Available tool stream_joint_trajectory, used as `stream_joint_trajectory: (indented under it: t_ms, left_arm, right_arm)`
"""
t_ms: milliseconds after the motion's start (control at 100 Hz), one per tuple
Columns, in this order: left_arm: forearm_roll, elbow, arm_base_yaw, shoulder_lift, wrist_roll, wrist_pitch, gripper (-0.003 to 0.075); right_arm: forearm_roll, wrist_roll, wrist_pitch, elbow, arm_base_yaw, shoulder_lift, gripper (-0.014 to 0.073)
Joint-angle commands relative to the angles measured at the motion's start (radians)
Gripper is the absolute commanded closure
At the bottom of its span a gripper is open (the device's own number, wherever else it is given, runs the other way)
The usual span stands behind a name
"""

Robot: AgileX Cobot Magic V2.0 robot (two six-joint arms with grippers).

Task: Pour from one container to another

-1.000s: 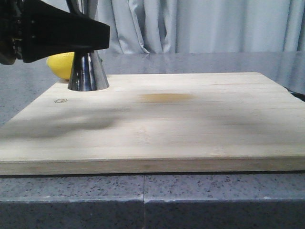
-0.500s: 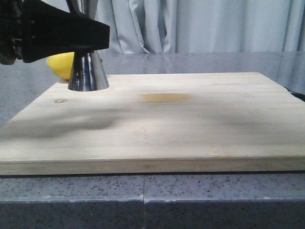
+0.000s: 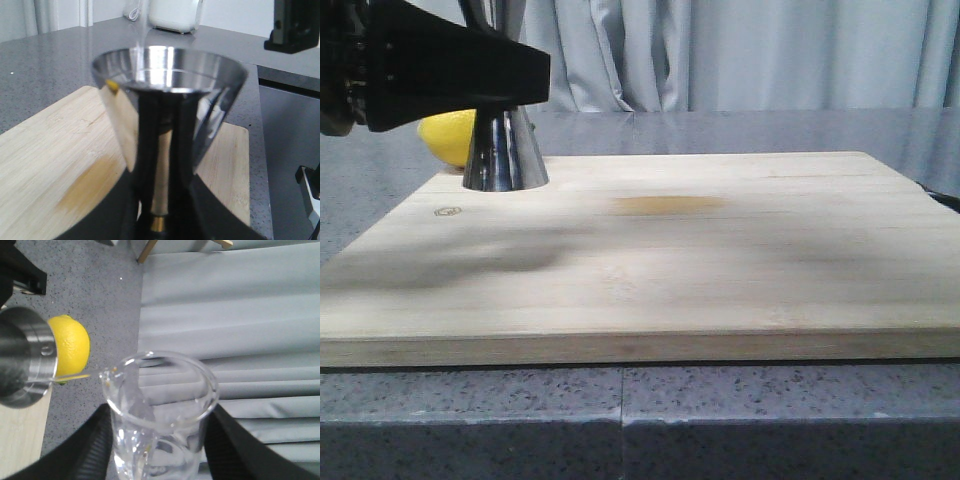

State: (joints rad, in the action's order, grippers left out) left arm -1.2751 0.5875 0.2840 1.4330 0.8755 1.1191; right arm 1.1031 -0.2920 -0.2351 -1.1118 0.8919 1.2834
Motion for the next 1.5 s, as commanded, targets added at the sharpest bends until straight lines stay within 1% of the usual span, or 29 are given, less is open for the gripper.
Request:
stream_joint_trajectory:
  t_ms: [0, 100, 760, 890, 1100, 1280, 1370, 1490]
  left_arm:
    - [0.047, 0.028, -0.001, -0.032, 0.011, 0.062, 0.0739]
    - [0.047, 0.028, -0.001, -0.032, 0.011, 0.062, 0.0739]
    - [0.047, 0.028, -0.001, -0.032, 0.011, 0.062, 0.0739]
    - [0.047, 0.028, -0.001, -0.032, 0.011, 0.062, 0.0739]
    - [0.047, 0.028, -0.001, -0.032, 0.011, 0.062, 0.0739]
    - [0.047, 0.028, -0.001, -0.032, 0.011, 0.062, 0.0739]
    - [0.047, 0.028, -0.001, -0.032, 0.011, 0.062, 0.0739]
    - [0.047, 0.028, -0.001, -0.032, 0.011, 0.062, 0.0739]
  right_arm:
    - [0.027, -0.007, 0.040, -0.029, 0.004, -0.037, 0.0363]
    - [0.027, -0.007, 0.040, -0.029, 0.004, -0.037, 0.0376]
    - [0.027, -0.025, 0.048, -0.029, 0.004, -0.037, 0.0376]
    - [0.018, -0.025, 0.046, -0.029, 0.022, -0.037, 0.0376]
    - [-0.062, -0.025, 0.029, -0.029, 0.033, -0.037, 0.0376]
    - [-0.179, -0.023, -0.006, -0.029, 0.033, -0.037, 0.0376]
    - [-0.230, 0.013, -0.016, -0.029, 0.033, -0.037, 0.0376]
    - [-0.258, 0.110, -0.016, -0.029, 0.033, -0.037, 0.0376]
